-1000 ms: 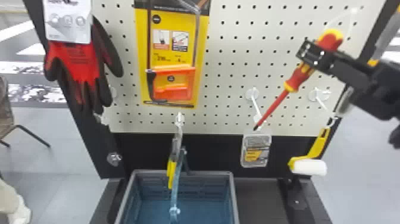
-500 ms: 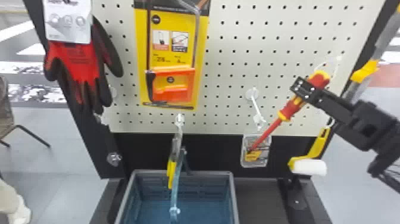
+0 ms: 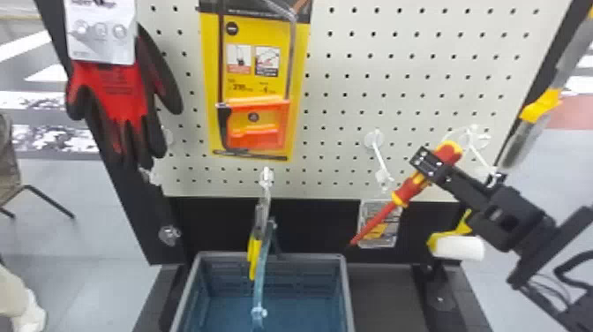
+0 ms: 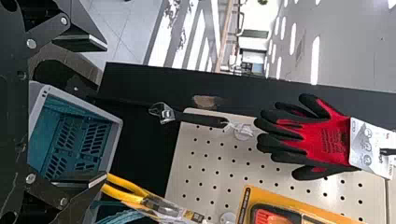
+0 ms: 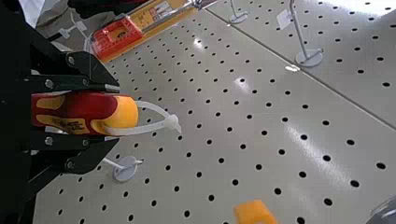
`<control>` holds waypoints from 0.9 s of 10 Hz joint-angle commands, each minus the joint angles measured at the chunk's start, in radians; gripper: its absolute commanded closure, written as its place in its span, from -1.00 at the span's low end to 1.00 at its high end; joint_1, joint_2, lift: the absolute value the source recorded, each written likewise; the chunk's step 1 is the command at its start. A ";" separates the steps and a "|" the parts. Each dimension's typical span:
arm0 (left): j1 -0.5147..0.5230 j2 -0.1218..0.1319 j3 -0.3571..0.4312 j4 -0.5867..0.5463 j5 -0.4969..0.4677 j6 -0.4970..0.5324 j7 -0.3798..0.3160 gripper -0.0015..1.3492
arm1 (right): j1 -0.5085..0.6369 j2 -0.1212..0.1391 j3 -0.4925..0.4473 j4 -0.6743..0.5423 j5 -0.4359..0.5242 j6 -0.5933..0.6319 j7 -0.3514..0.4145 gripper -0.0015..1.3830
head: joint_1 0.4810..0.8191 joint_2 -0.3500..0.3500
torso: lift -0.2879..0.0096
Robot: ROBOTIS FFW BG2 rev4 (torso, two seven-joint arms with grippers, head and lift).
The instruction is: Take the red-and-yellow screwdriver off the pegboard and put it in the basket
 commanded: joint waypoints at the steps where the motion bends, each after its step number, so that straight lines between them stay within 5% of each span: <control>1: 0.000 0.000 0.002 0.001 0.001 -0.002 0.000 -0.53 | 0.034 0.017 0.019 0.016 0.018 -0.052 0.000 0.70 | -0.60 0.00 | 0.26; 9: 0.007 -0.005 0.008 0.009 0.001 -0.010 -0.006 -0.53 | 0.141 0.052 0.068 0.067 0.074 -0.165 -0.002 0.70 | -0.60 0.00 | 0.26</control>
